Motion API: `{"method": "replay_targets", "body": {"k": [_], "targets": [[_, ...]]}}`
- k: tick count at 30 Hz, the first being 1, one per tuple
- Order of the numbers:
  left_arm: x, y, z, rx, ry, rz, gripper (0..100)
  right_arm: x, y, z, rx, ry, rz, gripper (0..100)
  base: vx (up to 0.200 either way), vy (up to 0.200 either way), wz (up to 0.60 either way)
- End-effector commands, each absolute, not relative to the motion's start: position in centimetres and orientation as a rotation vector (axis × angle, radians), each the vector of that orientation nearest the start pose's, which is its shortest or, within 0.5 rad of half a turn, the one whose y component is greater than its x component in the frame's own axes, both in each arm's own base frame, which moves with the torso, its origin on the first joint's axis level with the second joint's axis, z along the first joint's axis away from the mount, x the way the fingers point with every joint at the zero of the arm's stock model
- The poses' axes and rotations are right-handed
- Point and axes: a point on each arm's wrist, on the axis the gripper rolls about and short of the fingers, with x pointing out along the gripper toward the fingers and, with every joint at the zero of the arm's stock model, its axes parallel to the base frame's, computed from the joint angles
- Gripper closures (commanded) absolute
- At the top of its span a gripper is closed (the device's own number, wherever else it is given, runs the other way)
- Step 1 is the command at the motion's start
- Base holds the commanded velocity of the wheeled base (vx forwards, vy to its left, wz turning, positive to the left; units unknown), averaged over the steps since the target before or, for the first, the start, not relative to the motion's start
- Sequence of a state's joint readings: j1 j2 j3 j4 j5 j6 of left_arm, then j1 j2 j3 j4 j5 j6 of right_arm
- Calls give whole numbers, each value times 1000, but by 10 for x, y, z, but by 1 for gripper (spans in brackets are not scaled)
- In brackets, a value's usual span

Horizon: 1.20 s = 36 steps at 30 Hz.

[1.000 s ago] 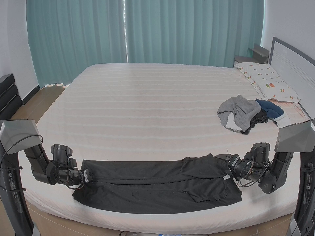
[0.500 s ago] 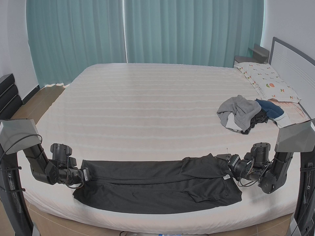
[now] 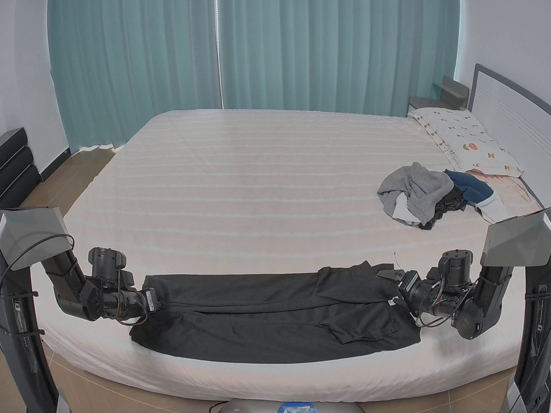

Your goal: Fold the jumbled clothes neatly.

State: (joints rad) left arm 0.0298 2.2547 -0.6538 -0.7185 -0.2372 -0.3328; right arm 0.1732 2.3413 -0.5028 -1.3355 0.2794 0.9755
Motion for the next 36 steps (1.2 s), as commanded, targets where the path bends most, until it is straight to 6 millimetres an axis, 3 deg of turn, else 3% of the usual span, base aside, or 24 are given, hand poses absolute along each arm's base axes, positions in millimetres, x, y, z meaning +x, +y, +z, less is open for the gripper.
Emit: {"method": "replay_targets", "body": {"k": [1,9,26,33,36], "targets": [[334,0,-19,-475,867,-37,100,319,62,-22,964,681,163,0,0,0,0],[339,-11,-12,-553,852,-26,100,319,62,-22,964,682,162,0,0,0,0],[327,-36,20,-548,807,-85,100,319,62,-24,955,683,162,0,0,-200,0],[322,-70,61,-480,805,-122,100,320,63,-24,949,682,168,0,0,-200,0],[320,-86,67,-447,838,-135,100,320,63,-24,949,683,166,0,0,-200,0]]}}
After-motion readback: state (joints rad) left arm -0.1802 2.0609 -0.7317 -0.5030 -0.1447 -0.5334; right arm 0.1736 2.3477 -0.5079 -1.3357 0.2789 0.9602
